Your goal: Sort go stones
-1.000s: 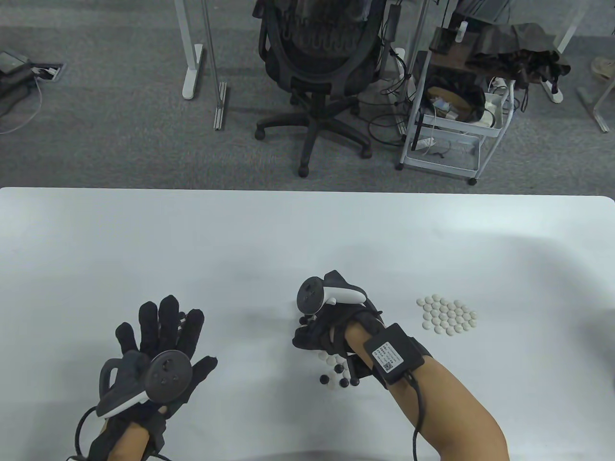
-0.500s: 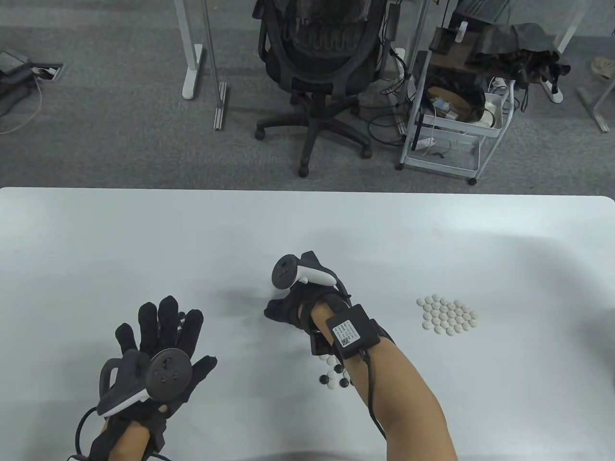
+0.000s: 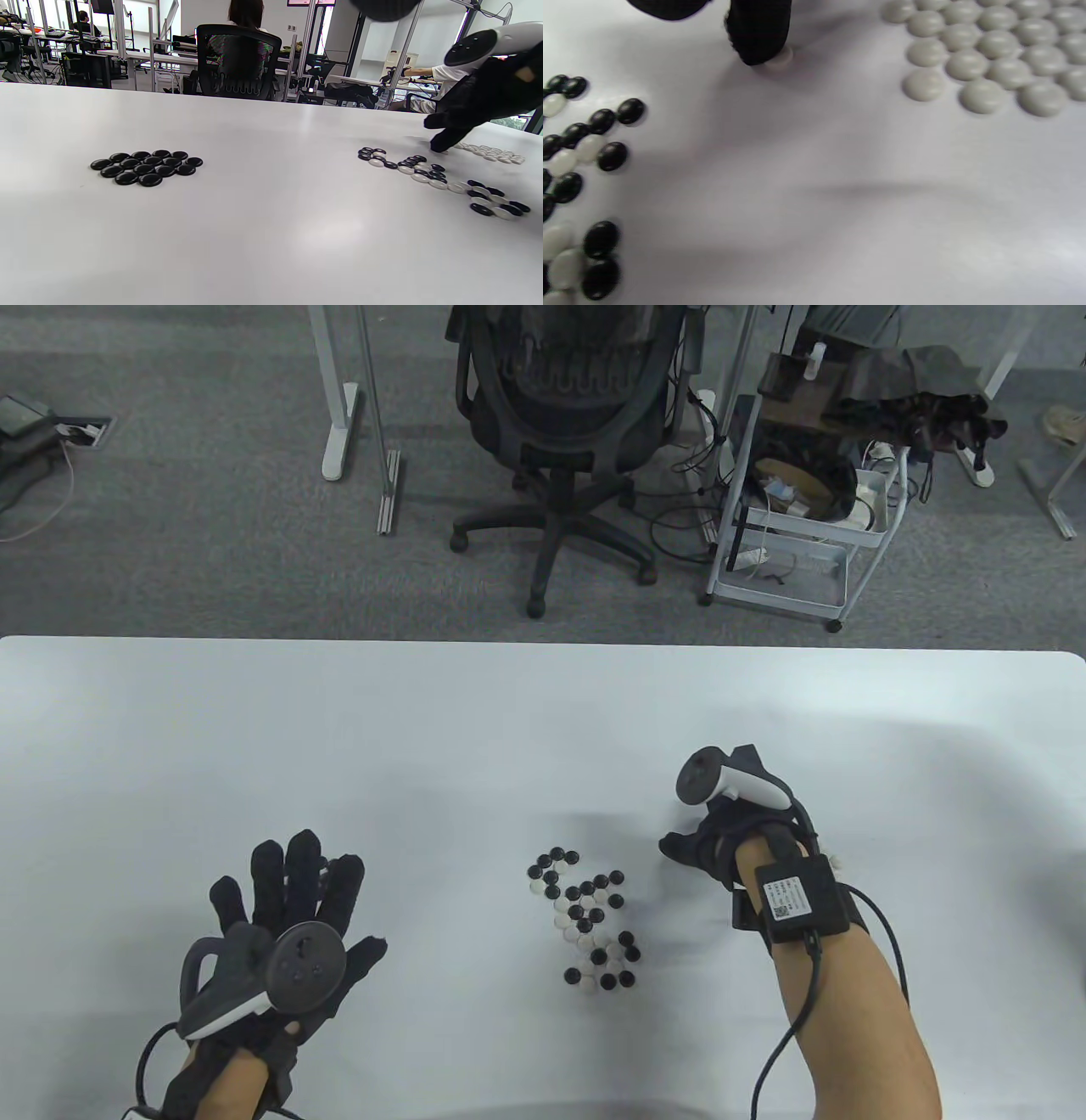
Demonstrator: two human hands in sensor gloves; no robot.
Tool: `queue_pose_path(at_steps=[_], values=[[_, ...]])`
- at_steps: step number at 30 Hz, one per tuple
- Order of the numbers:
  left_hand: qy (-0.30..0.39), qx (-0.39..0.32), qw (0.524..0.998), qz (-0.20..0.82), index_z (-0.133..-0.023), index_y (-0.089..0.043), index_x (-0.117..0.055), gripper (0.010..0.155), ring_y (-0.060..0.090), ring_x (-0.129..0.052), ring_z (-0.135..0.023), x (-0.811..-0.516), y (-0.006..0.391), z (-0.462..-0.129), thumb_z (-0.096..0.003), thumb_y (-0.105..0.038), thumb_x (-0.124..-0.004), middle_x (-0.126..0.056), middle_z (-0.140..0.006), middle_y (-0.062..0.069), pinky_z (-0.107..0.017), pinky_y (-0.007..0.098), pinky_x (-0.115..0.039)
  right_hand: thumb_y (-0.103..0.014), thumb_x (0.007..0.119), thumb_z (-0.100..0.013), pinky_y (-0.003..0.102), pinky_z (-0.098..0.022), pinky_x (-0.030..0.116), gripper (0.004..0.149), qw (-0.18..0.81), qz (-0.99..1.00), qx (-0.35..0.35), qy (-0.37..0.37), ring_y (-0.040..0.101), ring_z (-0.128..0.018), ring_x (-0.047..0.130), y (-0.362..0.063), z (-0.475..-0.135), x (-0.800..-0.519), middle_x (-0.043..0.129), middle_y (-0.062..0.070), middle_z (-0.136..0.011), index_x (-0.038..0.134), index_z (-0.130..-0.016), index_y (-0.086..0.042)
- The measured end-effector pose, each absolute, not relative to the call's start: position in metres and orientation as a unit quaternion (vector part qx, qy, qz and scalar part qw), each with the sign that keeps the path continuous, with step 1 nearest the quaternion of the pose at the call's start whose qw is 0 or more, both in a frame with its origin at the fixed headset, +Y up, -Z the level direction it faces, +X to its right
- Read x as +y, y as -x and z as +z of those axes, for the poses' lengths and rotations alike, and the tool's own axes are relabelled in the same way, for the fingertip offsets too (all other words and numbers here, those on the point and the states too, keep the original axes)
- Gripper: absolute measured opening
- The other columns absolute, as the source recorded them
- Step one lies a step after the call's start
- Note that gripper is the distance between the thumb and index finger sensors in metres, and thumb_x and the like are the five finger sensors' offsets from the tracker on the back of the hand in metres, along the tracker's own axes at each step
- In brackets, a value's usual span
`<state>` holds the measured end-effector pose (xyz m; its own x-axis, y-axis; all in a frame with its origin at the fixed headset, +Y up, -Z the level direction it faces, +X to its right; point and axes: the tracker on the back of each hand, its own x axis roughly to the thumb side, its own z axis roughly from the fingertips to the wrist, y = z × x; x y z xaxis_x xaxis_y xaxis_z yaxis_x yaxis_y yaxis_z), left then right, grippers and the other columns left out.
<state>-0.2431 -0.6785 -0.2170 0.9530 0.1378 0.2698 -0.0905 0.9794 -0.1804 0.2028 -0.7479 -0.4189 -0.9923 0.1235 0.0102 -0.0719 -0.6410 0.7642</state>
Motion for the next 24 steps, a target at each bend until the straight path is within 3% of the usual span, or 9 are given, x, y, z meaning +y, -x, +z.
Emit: queue_pose_path(at_steps=[16, 19, 24], values=[[0.085, -0.136, 0.985, 0.061, -0.121, -0.010, -0.018, 0.077, 0.064, 0.009, -0.096, -0.678, 0.245, -0.218, -0.0640, -0.052, -0.048, 0.009, -0.115, 0.038, -0.054, 0.085, -0.002, -0.051, 0.049, -0.055, 0.082, -0.056, 0.007, 0.061, 0.078, 0.914, 0.396, 0.032, 0.055, -0.087, -0.013, -0.251, -0.413, -0.744, -0.004, 0.023, -0.109, 0.060, -0.109, -0.025], [0.085, -0.135, 0.985, 0.062, -0.121, -0.010, -0.018, 0.077, 0.064, 0.008, -0.096, -0.678, 0.245, -0.218, -0.0639, -0.052, -0.048, 0.009, -0.115, 0.038, -0.054, 0.085, -0.002, -0.051, 0.049, -0.055, 0.082, -0.056, 0.006, 0.062, 0.095, 0.922, 0.376, 0.001, 0.055, -0.087, -0.013, -0.238, -0.409, -0.725, -0.004, 0.023, -0.109, 0.057, -0.110, -0.023], [0.086, -0.132, 0.985, 0.063, -0.121, -0.010, -0.018, 0.077, 0.064, 0.009, -0.095, -0.678, 0.246, -0.218, -0.0639, -0.052, -0.048, 0.009, -0.115, 0.038, -0.054, 0.085, -0.002, -0.051, 0.050, -0.055, 0.080, -0.055, 0.005, 0.070, 0.121, 0.931, 0.324, -0.119, 0.054, -0.087, -0.014, -0.204, -0.381, -0.675, -0.004, 0.027, -0.109, 0.040, -0.115, -0.018]])
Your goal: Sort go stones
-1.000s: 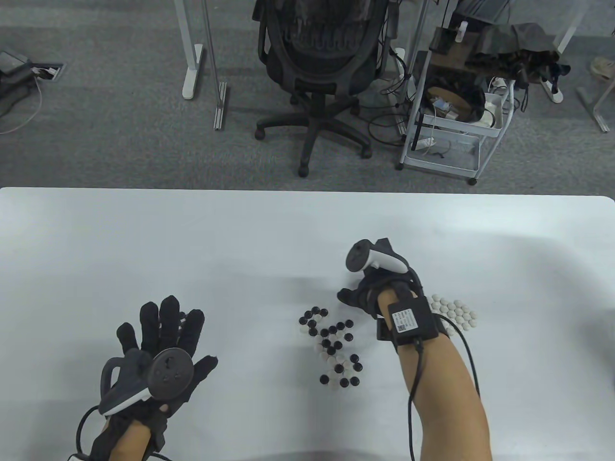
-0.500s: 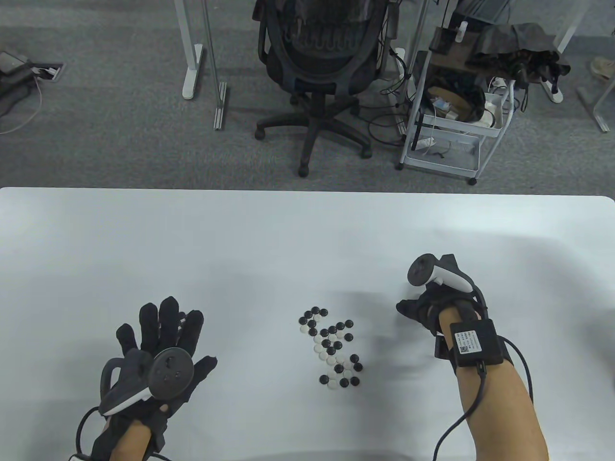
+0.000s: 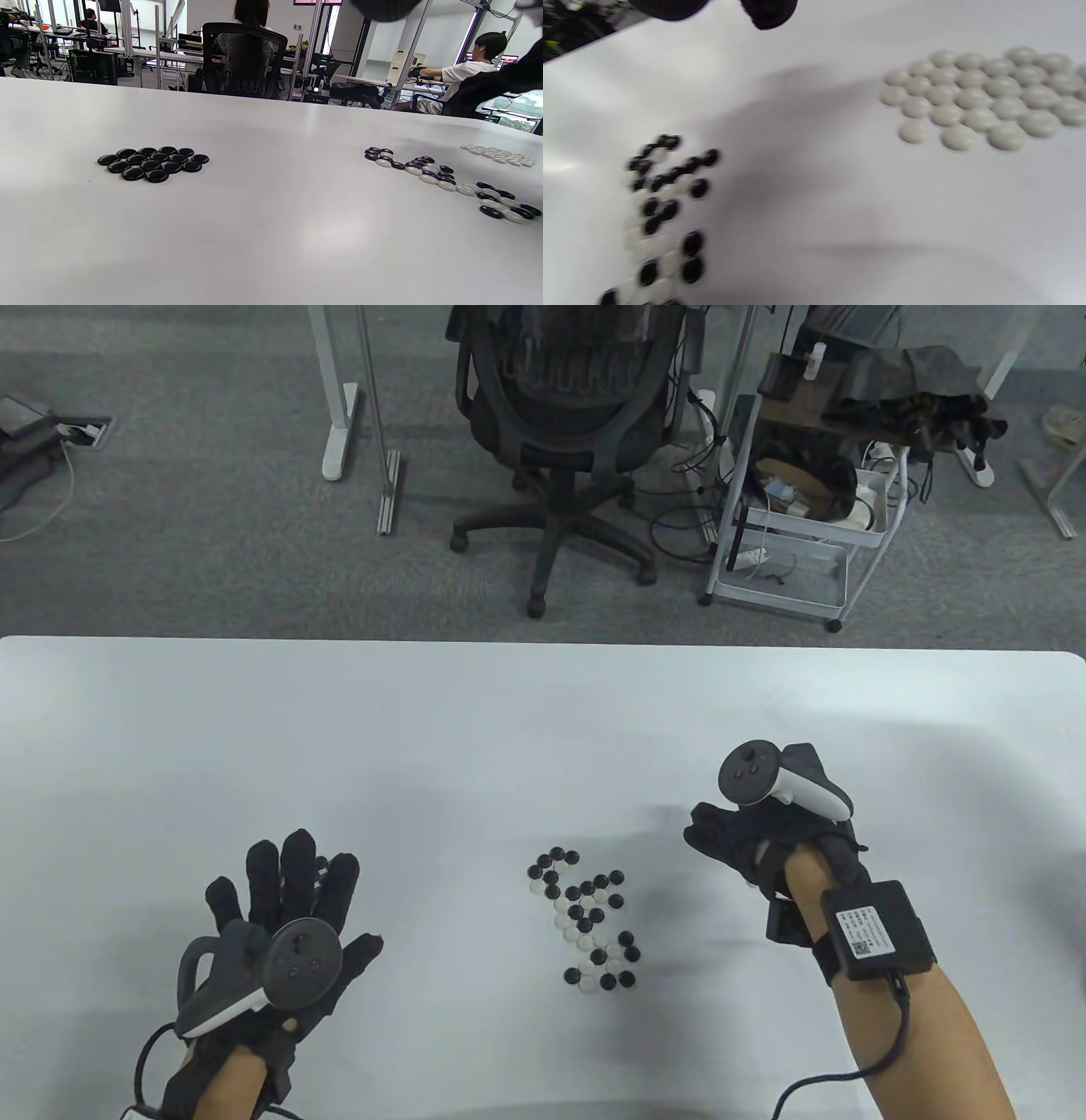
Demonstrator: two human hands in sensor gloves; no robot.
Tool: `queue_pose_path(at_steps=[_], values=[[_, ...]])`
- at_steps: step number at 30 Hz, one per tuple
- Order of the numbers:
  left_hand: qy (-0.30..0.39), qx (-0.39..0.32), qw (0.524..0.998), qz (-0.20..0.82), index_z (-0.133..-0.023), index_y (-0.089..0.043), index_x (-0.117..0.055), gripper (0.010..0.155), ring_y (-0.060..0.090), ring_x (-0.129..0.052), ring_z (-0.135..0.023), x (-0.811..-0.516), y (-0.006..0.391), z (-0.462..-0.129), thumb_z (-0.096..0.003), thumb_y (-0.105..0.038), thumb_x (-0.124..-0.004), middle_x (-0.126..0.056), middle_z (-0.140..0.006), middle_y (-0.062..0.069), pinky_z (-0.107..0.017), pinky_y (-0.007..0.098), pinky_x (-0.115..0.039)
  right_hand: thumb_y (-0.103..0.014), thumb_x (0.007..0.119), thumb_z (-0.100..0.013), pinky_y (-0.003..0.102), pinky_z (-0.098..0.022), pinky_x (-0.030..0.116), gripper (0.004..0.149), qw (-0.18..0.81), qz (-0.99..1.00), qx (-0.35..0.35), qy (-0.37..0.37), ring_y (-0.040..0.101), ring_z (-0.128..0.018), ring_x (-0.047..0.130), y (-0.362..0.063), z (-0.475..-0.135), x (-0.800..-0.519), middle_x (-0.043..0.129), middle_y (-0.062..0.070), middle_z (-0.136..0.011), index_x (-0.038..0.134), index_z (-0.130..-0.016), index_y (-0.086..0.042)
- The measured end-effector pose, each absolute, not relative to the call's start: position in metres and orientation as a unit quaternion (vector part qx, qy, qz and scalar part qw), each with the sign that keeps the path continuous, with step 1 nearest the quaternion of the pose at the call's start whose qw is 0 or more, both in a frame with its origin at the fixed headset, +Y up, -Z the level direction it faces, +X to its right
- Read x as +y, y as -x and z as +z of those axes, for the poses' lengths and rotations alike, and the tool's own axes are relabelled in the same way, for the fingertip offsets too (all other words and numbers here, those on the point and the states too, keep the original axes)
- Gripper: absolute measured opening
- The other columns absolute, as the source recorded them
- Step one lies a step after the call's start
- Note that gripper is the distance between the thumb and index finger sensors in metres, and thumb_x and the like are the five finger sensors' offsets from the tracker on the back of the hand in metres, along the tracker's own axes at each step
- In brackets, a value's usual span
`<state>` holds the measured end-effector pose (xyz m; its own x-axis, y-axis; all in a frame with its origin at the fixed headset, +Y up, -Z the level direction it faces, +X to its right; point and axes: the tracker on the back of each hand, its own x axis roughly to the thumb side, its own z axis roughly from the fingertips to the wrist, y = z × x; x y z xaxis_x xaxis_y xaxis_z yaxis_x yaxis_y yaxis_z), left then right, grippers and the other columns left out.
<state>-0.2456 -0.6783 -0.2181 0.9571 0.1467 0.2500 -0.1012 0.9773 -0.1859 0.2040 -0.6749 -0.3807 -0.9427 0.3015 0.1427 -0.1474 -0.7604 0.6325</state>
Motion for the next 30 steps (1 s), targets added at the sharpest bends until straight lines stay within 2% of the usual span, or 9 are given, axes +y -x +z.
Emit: queue_pose_path(at_steps=[1, 3, 5, 9, 15, 24, 30], values=[[0.086, -0.133, 0.985, 0.063, -0.121, -0.010, -0.018, 0.077, 0.064, 0.009, -0.095, -0.678, 0.246, -0.218, -0.0639, -0.052, -0.048, 0.009, -0.116, 0.038, -0.054, 0.085, -0.002, -0.051, 0.050, -0.055, 0.080, -0.056, 0.005, 0.069, 0.119, 0.933, 0.315, -0.130, 0.054, -0.087, -0.014, -0.201, -0.377, -0.670, -0.003, 0.027, -0.109, 0.040, -0.115, -0.018], [0.070, -0.143, 0.985, 0.067, -0.121, -0.010, -0.021, 0.076, 0.061, 0.009, -0.095, -0.678, 0.245, -0.218, -0.0637, -0.051, -0.049, 0.006, -0.117, 0.037, -0.054, 0.085, -0.003, -0.051, 0.051, -0.055, 0.081, -0.056, 0.007, 0.070, 0.128, 0.936, 0.258, -0.202, 0.055, -0.089, -0.010, -0.191, -0.358, -0.646, 0.001, 0.028, -0.111, 0.039, -0.115, -0.018], [0.058, -0.147, 0.985, 0.065, -0.121, -0.011, -0.022, 0.075, 0.060, 0.010, -0.094, -0.677, 0.243, -0.217, -0.0636, -0.052, -0.048, 0.006, -0.117, 0.035, -0.055, 0.084, -0.003, -0.052, 0.050, -0.055, 0.081, -0.056, 0.006, 0.072, 0.139, 0.939, 0.209, -0.235, 0.056, -0.089, -0.010, -0.187, -0.336, -0.624, 0.000, 0.029, -0.111, 0.032, -0.115, -0.017], [0.054, -0.148, 0.986, 0.061, -0.121, -0.011, -0.021, 0.075, 0.059, 0.010, -0.094, -0.679, 0.240, -0.217, -0.0635, -0.052, -0.048, 0.006, -0.117, 0.034, -0.054, 0.084, -0.002, -0.053, 0.048, -0.054, 0.079, -0.057, 0.006, 0.075, 0.136, 0.940, 0.152, -0.272, 0.054, -0.089, -0.010, -0.192, -0.311, -0.613, -0.001, 0.028, -0.110, 0.025, -0.115, -0.016], [0.057, -0.147, 0.986, 0.054, -0.120, -0.011, -0.015, 0.077, 0.061, 0.013, -0.092, -0.681, 0.238, -0.218, -0.0633, -0.052, -0.046, 0.011, -0.114, 0.036, -0.052, 0.084, -0.001, -0.054, 0.046, -0.054, 0.077, -0.055, 0.004, 0.078, 0.114, 0.956, 0.085, -0.257, 0.053, -0.087, -0.011, -0.221, -0.285, -0.642, -0.004, 0.028, -0.108, 0.015, -0.114, -0.015], [0.064, -0.151, 0.985, 0.044, -0.120, -0.010, -0.014, 0.077, 0.061, 0.012, -0.093, -0.685, 0.235, -0.220, -0.0632, -0.052, -0.045, 0.011, -0.114, 0.036, -0.052, 0.085, -0.001, -0.054, 0.046, -0.054, 0.077, -0.054, 0.003, 0.078, 0.154, 0.958, 0.075, -0.230, 0.053, -0.086, -0.013, -0.250, -0.275, -0.686, -0.008, 0.029, -0.106, 0.012, -0.113, -0.015], [0.082, -0.153, 0.985, 0.025, -0.120, -0.010, -0.013, 0.077, 0.062, 0.013, -0.092, -0.695, 0.229, -0.226, -0.0629, -0.052, -0.045, 0.012, -0.114, 0.037, -0.052, 0.085, -0.001, -0.054, 0.045, -0.054, 0.077, -0.054, 0.003, 0.078, 0.122, 0.962, 0.078, -0.232, 0.054, -0.085, -0.013, -0.257, -0.274, -0.704, -0.009, 0.030, -0.105, 0.010, -0.112, -0.015]])
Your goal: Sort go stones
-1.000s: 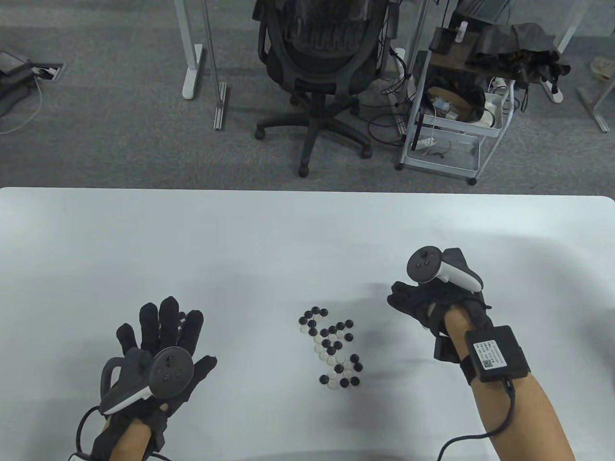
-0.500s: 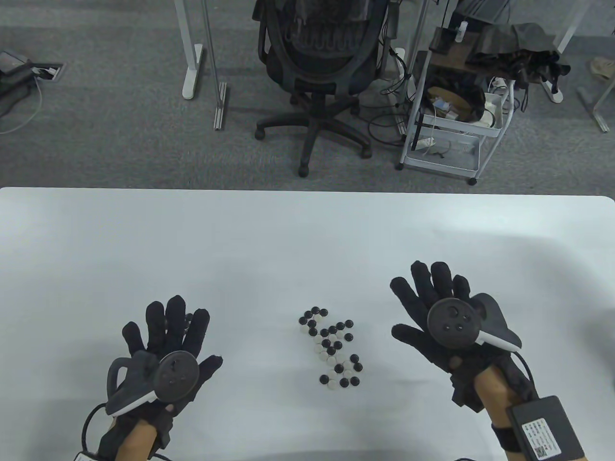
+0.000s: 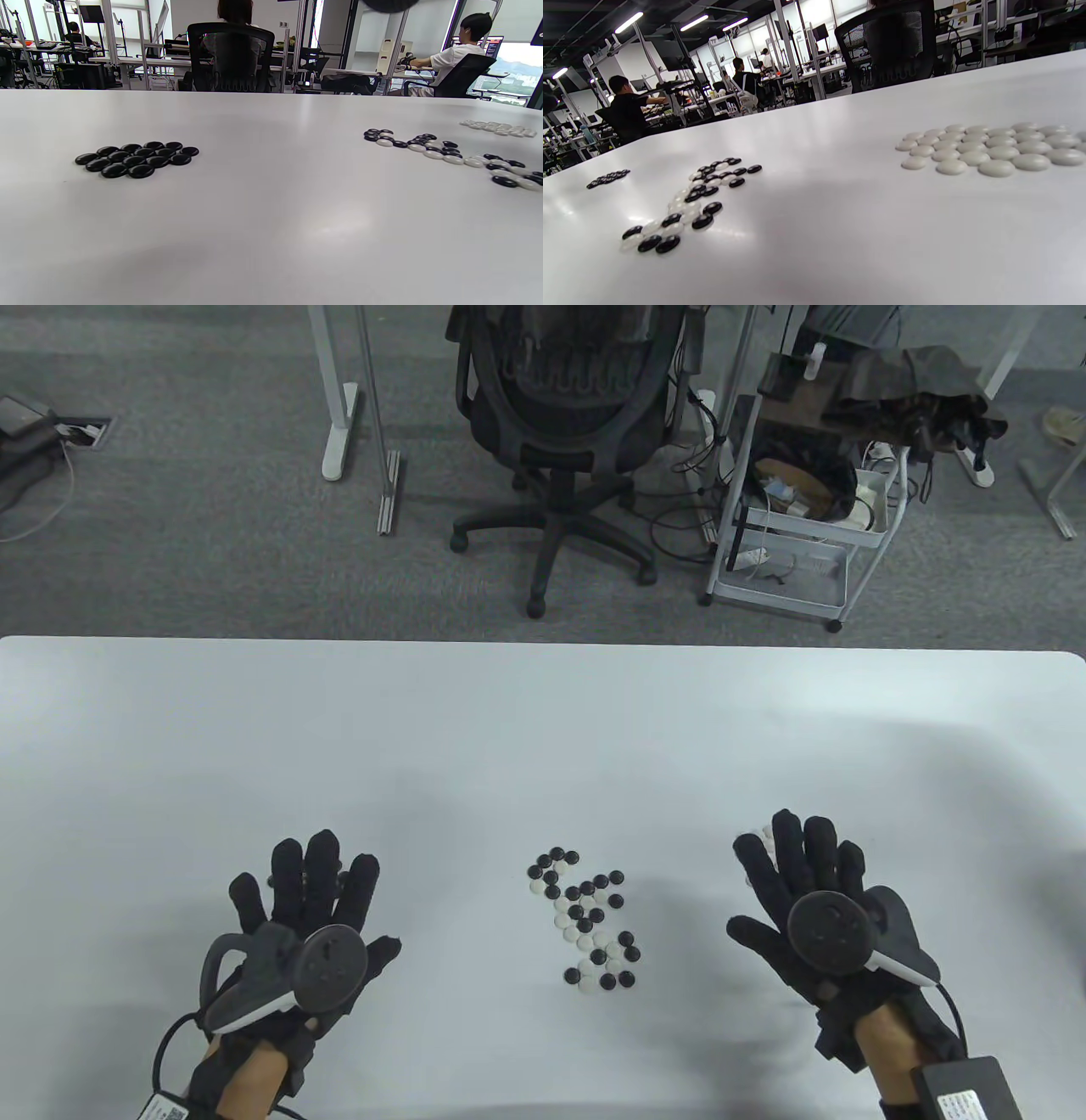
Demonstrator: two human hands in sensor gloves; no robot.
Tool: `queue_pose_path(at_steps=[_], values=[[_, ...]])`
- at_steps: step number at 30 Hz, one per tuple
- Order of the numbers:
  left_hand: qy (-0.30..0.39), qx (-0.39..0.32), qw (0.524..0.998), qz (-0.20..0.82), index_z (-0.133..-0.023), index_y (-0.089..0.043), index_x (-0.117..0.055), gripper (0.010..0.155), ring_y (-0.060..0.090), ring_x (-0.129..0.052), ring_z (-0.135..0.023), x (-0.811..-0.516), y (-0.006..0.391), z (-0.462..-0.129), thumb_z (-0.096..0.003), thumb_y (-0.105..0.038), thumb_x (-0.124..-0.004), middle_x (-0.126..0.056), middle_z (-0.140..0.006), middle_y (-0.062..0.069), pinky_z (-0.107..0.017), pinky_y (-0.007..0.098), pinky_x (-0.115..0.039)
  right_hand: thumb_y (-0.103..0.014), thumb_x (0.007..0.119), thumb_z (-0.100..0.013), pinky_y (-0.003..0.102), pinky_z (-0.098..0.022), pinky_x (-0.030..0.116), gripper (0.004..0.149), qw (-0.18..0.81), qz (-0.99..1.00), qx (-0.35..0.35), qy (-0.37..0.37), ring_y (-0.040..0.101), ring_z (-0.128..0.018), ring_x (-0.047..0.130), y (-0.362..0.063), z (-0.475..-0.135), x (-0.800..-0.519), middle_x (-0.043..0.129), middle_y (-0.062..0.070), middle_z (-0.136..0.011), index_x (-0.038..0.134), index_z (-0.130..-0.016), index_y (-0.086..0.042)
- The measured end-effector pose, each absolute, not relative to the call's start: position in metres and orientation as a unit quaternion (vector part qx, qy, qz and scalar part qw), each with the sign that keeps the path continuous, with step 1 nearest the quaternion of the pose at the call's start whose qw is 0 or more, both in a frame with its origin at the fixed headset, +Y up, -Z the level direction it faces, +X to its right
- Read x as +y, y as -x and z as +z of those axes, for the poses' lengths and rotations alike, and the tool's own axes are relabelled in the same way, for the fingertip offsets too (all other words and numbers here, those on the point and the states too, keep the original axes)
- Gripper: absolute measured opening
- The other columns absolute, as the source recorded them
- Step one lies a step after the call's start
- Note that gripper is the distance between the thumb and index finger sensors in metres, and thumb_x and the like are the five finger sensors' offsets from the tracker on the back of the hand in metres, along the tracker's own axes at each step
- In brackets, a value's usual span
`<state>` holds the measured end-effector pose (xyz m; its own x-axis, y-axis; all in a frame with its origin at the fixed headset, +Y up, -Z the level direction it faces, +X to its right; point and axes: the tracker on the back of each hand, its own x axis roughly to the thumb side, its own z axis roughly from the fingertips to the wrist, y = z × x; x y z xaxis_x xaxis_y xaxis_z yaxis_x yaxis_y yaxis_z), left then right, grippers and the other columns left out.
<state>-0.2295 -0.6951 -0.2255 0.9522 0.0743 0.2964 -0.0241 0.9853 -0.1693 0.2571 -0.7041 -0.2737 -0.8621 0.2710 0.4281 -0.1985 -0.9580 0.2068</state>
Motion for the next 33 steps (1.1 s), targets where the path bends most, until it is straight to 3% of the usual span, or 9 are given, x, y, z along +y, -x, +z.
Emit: queue_pose_path(at_steps=[10, 14, 20, 25, 29, 33], values=[[0.106, -0.141, 0.984, 0.022, -0.120, -0.011, -0.015, 0.077, 0.062, 0.012, -0.093, -0.707, 0.232, -0.234, -0.0625, -0.052, -0.044, 0.011, -0.114, 0.036, -0.052, 0.085, -0.002, -0.054, 0.045, -0.053, 0.076, -0.054, 0.002, 0.079, 0.125, 0.956, 0.085, -0.250, 0.055, -0.085, -0.014, -0.252, -0.269, -0.708, -0.009, 0.030, -0.106, 0.010, -0.112, -0.015], [0.077, -0.128, 0.989, -0.018, -0.120, -0.012, -0.016, 0.076, 0.062, 0.011, -0.094, -0.702, 0.233, -0.238, -0.0624, -0.052, -0.044, 0.010, -0.115, 0.036, -0.053, 0.085, -0.002, -0.054, 0.045, -0.054, 0.077, -0.054, 0.002, 0.079, 0.131, 0.958, 0.077, -0.242, 0.055, -0.086, -0.013, -0.257, -0.269, -0.704, -0.009, 0.030, -0.106, 0.010, -0.112, -0.014], [0.073, -0.068, 0.995, 0.009, -0.122, -0.019, -0.035, 0.070, 0.059, 0.009, -0.099, -0.657, 0.242, -0.279, -0.0618, -0.051, -0.048, 0.004, -0.120, 0.031, -0.060, 0.085, -0.004, -0.054, 0.045, -0.054, 0.077, -0.054, 0.002, 0.079, 0.134, 0.961, 0.076, -0.231, 0.056, -0.086, -0.013, -0.262, -0.270, -0.702, -0.009, 0.030, -0.106, 0.011, -0.112, -0.014], [0.195, -0.001, 0.968, 0.155, -0.120, -0.020, -0.054, 0.064, 0.060, 0.006, -0.101, -0.636, 0.237, -0.329, -0.0632, -0.050, -0.052, -0.002, -0.123, 0.030, -0.061, 0.085, -0.004, -0.054, 0.045, -0.054, 0.077, -0.054, 0.003, 0.079, 0.134, 0.962, 0.092, -0.220, 0.056, -0.086, -0.013, -0.266, -0.273, -0.705, -0.008, 0.030, -0.106, 0.012, -0.113, -0.014], [0.311, -0.022, 0.933, 0.177, -0.118, -0.020, -0.062, 0.062, 0.061, 0.007, -0.099, -0.650, 0.200, -0.358, -0.0639, -0.049, -0.051, -0.002, -0.123, 0.031, -0.058, 0.085, -0.003, -0.054, 0.045, -0.054, 0.078, -0.054, 0.003, 0.079, 0.138, 0.962, 0.106, -0.209, 0.056, -0.086, -0.013, -0.271, -0.275, -0.706, -0.007, 0.031, -0.106, 0.013, -0.113, -0.014], [0.365, -0.074, 0.914, 0.158, -0.116, -0.022, -0.065, 0.061, 0.061, 0.006, -0.098, -0.674, 0.150, -0.375, -0.0634, -0.050, -0.050, -0.003, -0.122, 0.031, -0.058, 0.085, -0.004, -0.054, 0.046, -0.054, 0.078, -0.054, 0.004, 0.079, 0.138, 0.962, 0.117, -0.204, 0.056, -0.086, -0.012, -0.272, -0.276, -0.708, -0.007, 0.031, -0.106, 0.013, -0.113, -0.013]])
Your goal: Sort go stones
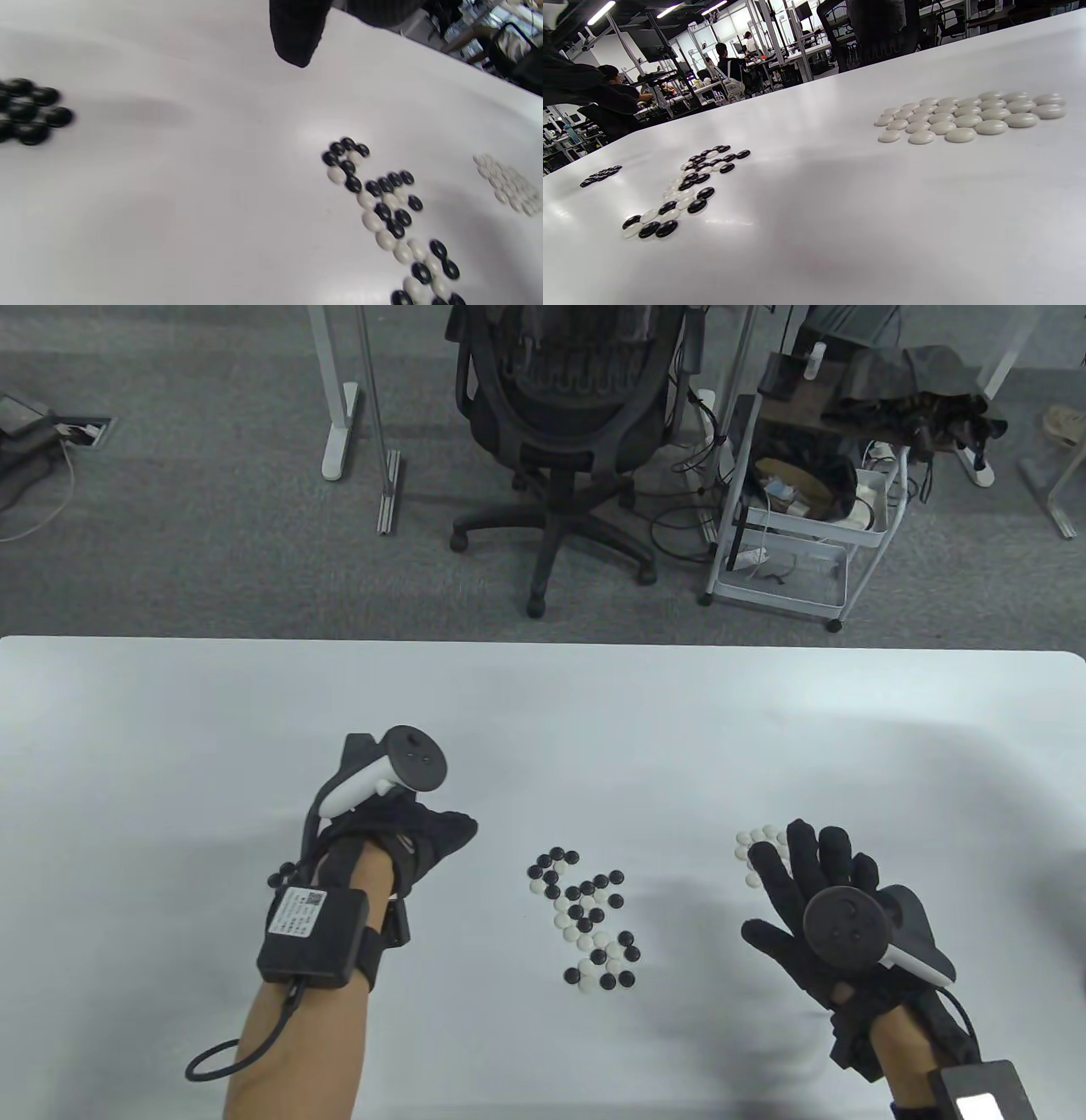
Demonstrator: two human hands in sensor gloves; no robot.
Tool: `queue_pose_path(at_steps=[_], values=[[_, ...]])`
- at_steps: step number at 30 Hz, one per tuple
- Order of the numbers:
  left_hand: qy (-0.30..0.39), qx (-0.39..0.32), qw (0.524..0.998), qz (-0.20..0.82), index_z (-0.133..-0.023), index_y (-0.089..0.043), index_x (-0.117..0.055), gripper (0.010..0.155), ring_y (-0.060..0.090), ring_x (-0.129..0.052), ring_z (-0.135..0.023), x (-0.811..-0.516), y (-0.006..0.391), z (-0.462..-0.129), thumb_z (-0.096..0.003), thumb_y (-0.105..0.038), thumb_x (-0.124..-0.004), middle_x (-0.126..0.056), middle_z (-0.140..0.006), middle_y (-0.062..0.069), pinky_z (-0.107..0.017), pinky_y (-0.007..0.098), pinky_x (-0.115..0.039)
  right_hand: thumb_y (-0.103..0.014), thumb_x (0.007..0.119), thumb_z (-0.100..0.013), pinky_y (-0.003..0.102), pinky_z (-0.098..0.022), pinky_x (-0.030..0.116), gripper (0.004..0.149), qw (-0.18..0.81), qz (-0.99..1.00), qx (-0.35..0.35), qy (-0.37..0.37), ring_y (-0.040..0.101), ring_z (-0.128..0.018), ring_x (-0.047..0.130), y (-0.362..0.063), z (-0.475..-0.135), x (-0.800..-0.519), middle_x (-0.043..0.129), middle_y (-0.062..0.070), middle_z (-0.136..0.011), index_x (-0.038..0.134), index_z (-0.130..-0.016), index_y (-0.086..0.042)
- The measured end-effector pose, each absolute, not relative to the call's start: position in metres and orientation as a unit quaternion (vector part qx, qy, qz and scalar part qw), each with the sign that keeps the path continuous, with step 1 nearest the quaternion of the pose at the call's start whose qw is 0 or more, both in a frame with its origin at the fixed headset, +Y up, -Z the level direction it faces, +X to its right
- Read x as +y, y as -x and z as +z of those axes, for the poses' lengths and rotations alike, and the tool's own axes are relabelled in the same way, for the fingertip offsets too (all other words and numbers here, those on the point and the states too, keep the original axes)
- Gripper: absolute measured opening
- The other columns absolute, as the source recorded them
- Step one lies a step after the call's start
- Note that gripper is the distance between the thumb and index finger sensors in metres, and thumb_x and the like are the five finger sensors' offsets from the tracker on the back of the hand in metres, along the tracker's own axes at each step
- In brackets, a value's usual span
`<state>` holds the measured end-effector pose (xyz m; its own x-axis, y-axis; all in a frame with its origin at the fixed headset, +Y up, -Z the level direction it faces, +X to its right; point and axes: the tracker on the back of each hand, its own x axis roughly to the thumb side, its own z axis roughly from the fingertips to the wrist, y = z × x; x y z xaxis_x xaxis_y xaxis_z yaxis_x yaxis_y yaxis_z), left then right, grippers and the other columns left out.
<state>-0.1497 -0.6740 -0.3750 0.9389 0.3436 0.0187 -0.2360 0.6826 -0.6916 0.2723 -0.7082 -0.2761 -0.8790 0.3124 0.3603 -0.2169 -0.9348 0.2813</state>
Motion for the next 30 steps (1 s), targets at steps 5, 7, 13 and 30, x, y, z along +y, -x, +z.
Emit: queue_pose_path(at_steps=[5, 7, 13, 30], values=[[0.372, -0.144, 0.910, 0.114, -0.116, -0.027, -0.058, 0.060, 0.060, 0.010, -0.096, -0.706, 0.091, -0.383, -0.0619, -0.050, -0.046, 0.002, -0.120, 0.030, -0.058, 0.084, -0.004, -0.054, 0.046, -0.054, 0.079, -0.054, 0.004, 0.078, 0.135, 0.961, 0.127, -0.205, 0.056, -0.086, -0.012, -0.270, -0.275, -0.709, -0.007, 0.031, -0.107, 0.013, -0.113, -0.014], [0.370, -0.165, 0.908, 0.106, -0.117, -0.029, -0.053, 0.061, 0.060, 0.011, -0.095, -0.718, 0.076, -0.383, -0.0610, -0.050, -0.044, 0.005, -0.118, 0.030, -0.058, 0.084, -0.003, -0.054, 0.046, -0.054, 0.079, -0.054, 0.004, 0.079, 0.135, 0.961, 0.128, -0.206, 0.056, -0.086, -0.012, -0.269, -0.275, -0.710, -0.007, 0.031, -0.107, 0.013, -0.113, -0.013], [0.395, -0.150, 0.903, 0.082, -0.118, -0.031, -0.044, 0.063, 0.060, 0.016, -0.092, -0.750, 0.059, -0.389, -0.0584, -0.050, -0.039, 0.011, -0.115, 0.030, -0.057, 0.085, -0.002, -0.054, 0.046, -0.054, 0.079, -0.054, 0.004, 0.079, 0.131, 0.959, 0.135, -0.212, 0.056, -0.086, -0.012, -0.267, -0.274, -0.711, -0.007, 0.031, -0.107, 0.013, -0.113, -0.013], [0.403, 0.076, 0.909, 0.081, -0.117, -0.027, -0.055, 0.067, 0.061, 0.015, -0.092, -0.736, 0.208, -0.384, -0.0564, -0.050, -0.039, 0.010, -0.115, 0.029, -0.055, 0.085, -0.001, -0.054, 0.046, -0.054, 0.080, -0.054, 0.004, 0.078, 0.132, 0.957, 0.137, -0.218, 0.057, -0.087, -0.012, -0.266, -0.271, -0.708, -0.007, 0.031, -0.107, 0.016, -0.114, -0.013]])
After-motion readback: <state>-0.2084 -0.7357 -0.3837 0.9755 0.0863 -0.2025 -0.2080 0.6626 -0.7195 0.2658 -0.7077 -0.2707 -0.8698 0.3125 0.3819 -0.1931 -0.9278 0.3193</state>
